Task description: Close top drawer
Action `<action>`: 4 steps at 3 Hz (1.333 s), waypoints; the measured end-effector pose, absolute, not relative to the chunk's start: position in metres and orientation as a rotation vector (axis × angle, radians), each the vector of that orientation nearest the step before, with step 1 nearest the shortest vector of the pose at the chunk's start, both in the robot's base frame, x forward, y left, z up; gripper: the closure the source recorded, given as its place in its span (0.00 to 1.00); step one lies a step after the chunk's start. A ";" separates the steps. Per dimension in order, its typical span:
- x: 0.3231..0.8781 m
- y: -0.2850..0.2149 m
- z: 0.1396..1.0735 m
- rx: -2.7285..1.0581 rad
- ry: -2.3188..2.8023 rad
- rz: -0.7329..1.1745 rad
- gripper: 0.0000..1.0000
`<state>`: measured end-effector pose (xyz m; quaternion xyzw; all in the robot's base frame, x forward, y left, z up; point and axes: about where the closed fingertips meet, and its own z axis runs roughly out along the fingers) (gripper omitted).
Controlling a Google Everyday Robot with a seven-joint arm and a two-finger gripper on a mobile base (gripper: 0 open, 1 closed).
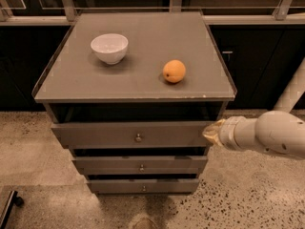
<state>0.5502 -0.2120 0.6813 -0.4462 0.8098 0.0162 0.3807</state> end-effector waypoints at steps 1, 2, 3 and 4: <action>0.546 -0.195 0.700 -1.112 2.052 -0.021 0.82; 0.546 -0.194 0.701 -1.108 2.052 -0.018 0.59; 0.546 -0.194 0.701 -1.108 2.052 -0.018 0.36; 0.546 -0.194 0.701 -1.108 2.052 -0.018 0.13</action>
Offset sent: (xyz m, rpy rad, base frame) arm -0.0033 0.0149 0.0173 -0.0311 -0.0421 -0.0268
